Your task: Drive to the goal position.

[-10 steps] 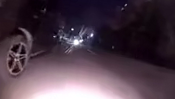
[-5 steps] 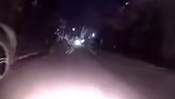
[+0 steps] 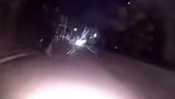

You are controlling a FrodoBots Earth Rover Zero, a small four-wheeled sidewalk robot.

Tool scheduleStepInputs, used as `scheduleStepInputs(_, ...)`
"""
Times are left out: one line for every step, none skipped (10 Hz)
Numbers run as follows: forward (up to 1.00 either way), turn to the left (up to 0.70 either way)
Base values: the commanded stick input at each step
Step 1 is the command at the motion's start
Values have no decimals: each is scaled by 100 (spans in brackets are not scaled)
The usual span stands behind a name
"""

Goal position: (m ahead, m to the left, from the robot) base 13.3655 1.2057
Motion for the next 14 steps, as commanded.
scheduleStepInputs(85,0)
scheduleStepInputs(85,0)
scheduleStepInputs(85,0)
scheduleStepInputs(85,0)
scheduleStepInputs(85,0)
scheduleStepInputs(85,0)
scheduleStepInputs(85,0)
scheduleStepInputs(85,0)
scheduleStepInputs(85,0)
scheduleStepInputs(85,0)
scheduleStepInputs(85,0)
scheduleStepInputs(85,0)
scheduleStepInputs(85,0)
scheduleStepInputs(85,0)
